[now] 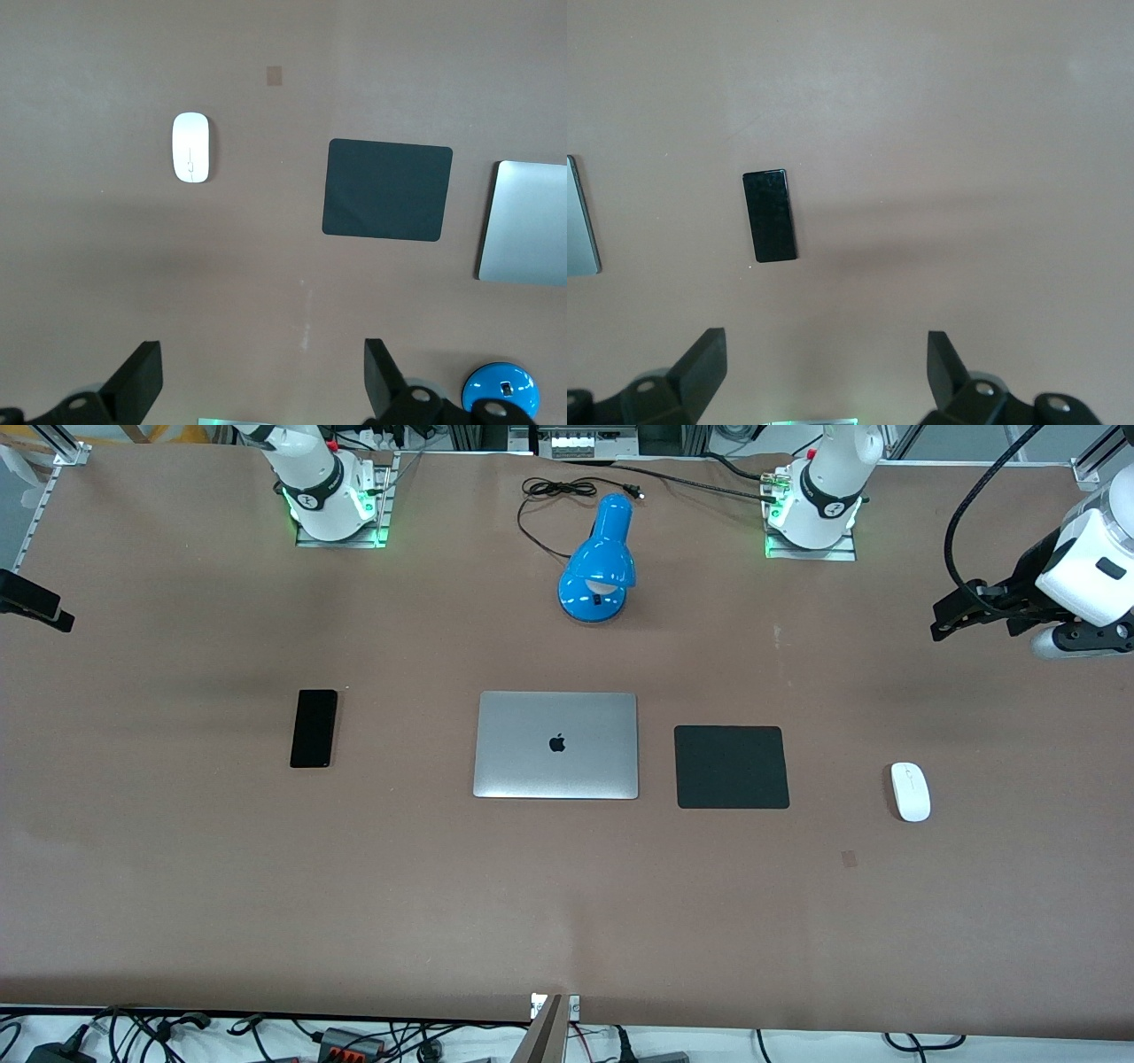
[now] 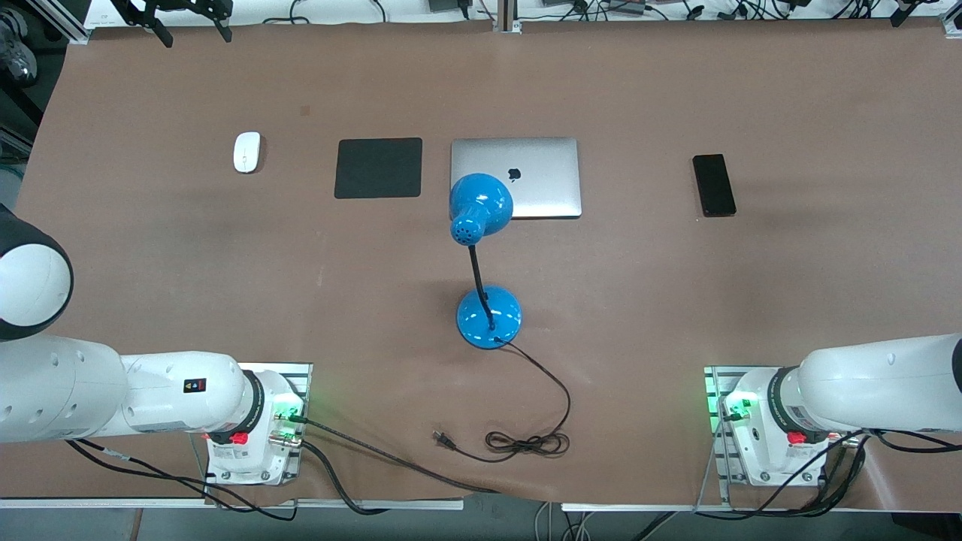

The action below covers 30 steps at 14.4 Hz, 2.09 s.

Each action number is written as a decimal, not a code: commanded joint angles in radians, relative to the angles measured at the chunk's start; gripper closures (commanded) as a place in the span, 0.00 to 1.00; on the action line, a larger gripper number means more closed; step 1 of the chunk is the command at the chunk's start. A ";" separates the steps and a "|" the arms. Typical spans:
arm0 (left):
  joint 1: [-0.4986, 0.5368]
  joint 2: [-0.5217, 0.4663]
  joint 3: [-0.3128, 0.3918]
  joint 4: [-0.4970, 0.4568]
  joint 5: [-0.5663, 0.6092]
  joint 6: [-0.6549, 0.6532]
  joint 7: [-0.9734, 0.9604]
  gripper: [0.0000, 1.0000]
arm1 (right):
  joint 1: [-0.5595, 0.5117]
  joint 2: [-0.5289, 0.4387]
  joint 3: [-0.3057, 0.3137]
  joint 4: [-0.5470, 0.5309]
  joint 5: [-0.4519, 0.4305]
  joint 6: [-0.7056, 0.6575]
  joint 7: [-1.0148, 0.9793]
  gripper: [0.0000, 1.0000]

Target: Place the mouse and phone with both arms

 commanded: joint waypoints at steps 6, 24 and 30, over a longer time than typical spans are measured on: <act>0.012 0.019 0.000 0.037 -0.022 -0.021 0.016 0.00 | 0.004 0.005 -0.007 0.008 -0.006 -0.028 0.000 0.00; 0.009 0.031 0.000 0.052 -0.011 -0.022 0.016 0.00 | 0.007 0.106 -0.003 0.008 -0.003 -0.006 0.003 0.00; 0.016 0.155 0.009 0.049 -0.008 -0.081 0.022 0.00 | 0.024 0.195 -0.001 0.005 0.058 0.044 0.004 0.00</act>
